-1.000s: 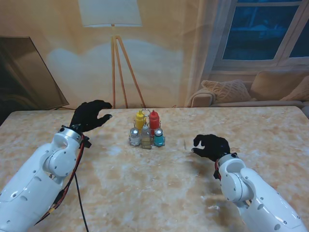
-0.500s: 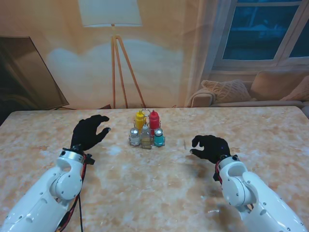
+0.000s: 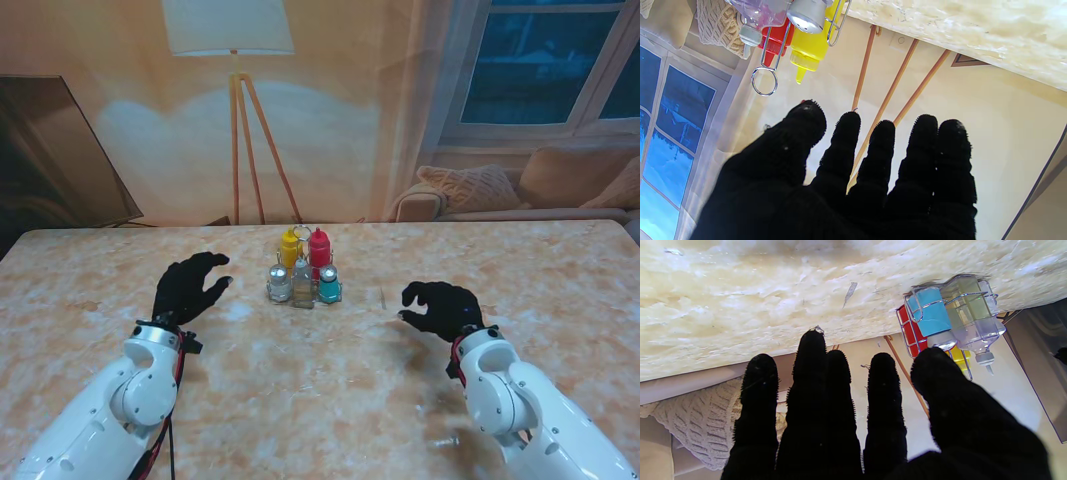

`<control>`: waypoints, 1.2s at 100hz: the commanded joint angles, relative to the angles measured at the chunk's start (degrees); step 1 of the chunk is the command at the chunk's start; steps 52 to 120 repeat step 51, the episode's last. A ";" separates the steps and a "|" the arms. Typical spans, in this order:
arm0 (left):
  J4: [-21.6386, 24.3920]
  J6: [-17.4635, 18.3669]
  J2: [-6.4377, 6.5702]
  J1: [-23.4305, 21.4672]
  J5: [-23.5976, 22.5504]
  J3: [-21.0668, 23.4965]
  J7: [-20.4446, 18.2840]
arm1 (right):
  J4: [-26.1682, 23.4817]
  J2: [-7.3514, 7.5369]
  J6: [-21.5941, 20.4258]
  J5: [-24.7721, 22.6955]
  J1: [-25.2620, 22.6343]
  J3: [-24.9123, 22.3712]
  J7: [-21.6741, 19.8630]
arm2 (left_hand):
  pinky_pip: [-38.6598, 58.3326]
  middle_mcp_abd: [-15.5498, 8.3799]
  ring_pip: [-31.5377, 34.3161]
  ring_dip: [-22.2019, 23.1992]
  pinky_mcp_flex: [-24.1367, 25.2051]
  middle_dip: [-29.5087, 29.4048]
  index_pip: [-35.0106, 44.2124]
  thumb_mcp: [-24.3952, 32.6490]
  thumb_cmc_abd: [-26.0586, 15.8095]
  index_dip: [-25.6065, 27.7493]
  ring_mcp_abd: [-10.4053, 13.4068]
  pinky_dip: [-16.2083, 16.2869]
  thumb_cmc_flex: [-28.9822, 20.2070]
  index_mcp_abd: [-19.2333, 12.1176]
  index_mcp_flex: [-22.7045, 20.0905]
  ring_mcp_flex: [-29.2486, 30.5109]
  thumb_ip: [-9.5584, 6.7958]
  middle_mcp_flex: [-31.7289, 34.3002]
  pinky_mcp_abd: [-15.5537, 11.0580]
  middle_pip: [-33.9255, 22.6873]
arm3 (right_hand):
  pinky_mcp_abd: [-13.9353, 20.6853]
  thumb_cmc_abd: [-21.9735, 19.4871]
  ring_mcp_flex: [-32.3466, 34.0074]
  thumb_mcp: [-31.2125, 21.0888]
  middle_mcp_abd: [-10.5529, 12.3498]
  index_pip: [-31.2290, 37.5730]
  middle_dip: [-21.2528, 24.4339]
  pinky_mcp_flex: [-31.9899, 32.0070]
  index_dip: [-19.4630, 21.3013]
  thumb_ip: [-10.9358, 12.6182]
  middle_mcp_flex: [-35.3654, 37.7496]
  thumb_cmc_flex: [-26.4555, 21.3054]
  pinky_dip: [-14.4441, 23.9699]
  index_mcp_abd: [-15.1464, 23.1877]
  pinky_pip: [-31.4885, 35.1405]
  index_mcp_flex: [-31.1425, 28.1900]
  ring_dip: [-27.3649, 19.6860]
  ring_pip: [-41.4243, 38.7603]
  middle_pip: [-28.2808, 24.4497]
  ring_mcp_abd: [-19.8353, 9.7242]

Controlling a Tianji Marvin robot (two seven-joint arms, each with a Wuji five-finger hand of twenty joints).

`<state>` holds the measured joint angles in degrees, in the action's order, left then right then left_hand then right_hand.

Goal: Place the seasoning bottles into the rack

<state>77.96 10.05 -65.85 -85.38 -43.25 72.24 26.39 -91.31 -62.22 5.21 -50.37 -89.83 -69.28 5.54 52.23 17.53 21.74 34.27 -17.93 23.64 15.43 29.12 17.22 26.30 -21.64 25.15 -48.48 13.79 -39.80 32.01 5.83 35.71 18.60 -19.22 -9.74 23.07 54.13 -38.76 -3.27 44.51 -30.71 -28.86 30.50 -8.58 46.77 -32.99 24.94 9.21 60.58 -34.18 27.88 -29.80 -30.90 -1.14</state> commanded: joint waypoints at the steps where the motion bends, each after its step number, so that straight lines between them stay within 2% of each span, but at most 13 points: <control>1: -0.27 0.07 -0.28 -0.08 0.37 -0.12 -0.51 | -0.33 -0.27 -0.25 0.02 -0.78 0.08 -0.51 | 0.40 0.28 1.08 1.43 0.79 0.53 -1.62 -0.83 -1.95 0.69 -1.23 1.20 -0.95 0.87 -0.65 -0.75 -1.27 0.87 -0.39 -0.47 | 0.54 -0.99 1.12 0.69 0.91 1.16 0.96 -0.12 -0.63 -1.36 1.17 -0.88 -0.80 0.92 0.03 -0.30 0.50 -0.23 -0.17 -0.74; 120: -1.11 0.19 -0.46 0.51 1.17 -0.53 -0.39 | -0.19 -0.21 -0.07 0.23 -0.10 0.89 -1.21 | 0.47 0.37 1.26 1.62 0.78 0.65 -1.76 -1.32 -2.13 0.89 -1.20 1.37 -1.35 0.96 -0.56 -0.78 -1.38 0.75 -0.53 -0.70 | 0.43 -0.95 1.08 0.78 0.99 1.48 0.91 -0.09 -0.84 -1.35 1.19 -0.90 -1.09 1.10 0.19 -0.23 0.60 -0.33 -0.25 -0.64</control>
